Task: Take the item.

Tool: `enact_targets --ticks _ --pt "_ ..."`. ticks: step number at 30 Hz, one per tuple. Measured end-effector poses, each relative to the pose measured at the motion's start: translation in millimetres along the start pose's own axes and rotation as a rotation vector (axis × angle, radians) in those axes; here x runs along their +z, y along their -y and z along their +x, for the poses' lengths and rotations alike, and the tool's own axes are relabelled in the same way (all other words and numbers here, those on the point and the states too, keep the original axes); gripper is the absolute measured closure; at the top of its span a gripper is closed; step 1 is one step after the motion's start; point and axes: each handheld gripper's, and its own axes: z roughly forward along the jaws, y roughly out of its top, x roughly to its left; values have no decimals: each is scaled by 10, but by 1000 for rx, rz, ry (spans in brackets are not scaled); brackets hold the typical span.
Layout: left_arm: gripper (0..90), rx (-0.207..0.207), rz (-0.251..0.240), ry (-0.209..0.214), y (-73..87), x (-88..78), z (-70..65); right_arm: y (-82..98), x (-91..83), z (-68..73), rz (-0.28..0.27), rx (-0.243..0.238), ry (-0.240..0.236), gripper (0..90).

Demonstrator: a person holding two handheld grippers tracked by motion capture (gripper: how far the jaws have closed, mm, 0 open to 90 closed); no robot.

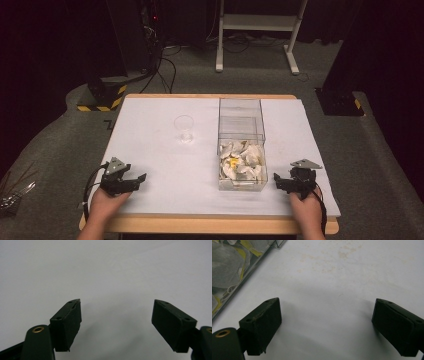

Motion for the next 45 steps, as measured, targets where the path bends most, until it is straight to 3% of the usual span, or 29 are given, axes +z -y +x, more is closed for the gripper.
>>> enact_targets --ticks 1,4,25,45 --pt "241 19 -4 -2 -15 -13 -27 0 0 0 0 0 0 88" --pt "241 15 -13 7 -28 -19 -63 0 0 3 0 0 0 89" --pt "254 96 -40 59 -158 33 -413 1 -1 2 0 0 -1 90" --pt "256 124 -50 145 -283 150 -715 1 -1 2 0 0 -1 91"
